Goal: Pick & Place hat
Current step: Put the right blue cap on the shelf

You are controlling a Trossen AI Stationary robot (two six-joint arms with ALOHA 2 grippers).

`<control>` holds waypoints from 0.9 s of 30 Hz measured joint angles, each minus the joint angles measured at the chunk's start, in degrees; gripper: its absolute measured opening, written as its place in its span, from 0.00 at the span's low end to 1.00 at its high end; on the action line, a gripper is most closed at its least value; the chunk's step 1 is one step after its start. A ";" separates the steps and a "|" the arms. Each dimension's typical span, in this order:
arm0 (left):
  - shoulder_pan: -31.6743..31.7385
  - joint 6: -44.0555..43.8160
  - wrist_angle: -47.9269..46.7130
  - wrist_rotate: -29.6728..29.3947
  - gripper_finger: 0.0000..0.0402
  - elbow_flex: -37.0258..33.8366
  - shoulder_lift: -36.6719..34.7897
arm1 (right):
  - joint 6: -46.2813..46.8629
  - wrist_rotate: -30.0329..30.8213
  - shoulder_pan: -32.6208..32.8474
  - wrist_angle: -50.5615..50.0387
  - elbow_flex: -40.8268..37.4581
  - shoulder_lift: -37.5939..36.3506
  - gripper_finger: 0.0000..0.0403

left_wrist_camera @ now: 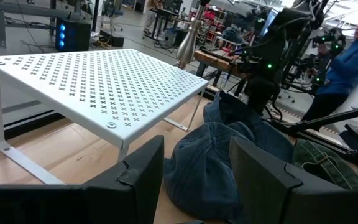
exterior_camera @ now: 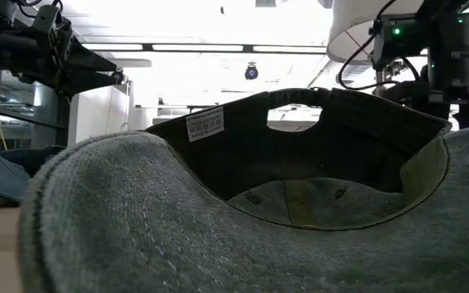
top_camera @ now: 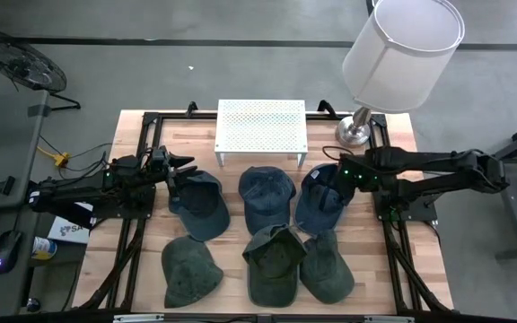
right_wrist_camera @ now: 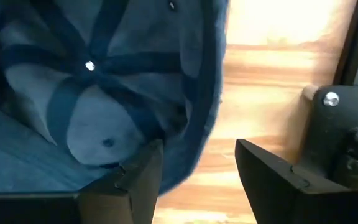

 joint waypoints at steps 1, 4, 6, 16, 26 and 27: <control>0.00 0.00 0.00 0.00 0.45 0.00 0.00 | 0.22 0.75 -0.15 0.13 -0.21 -0.01 0.49; 0.00 0.01 0.00 0.00 0.45 0.00 0.00 | 0.32 1.72 -0.71 1.14 -1.32 -0.01 0.49; 0.00 0.02 0.00 0.00 0.45 0.00 0.01 | 0.07 1.32 -1.05 2.12 -2.24 0.05 0.49; 0.00 0.00 0.00 0.00 0.45 0.00 0.00 | -0.09 1.09 -1.18 4.04 -3.46 0.10 0.47; 0.00 0.00 0.00 0.00 0.45 0.00 0.01 | -1.52 0.99 -1.18 4.04 -3.46 0.10 0.17; 0.00 0.00 -0.01 0.00 0.45 0.00 0.01 | -2.18 0.95 -1.18 4.03 -3.46 0.10 0.14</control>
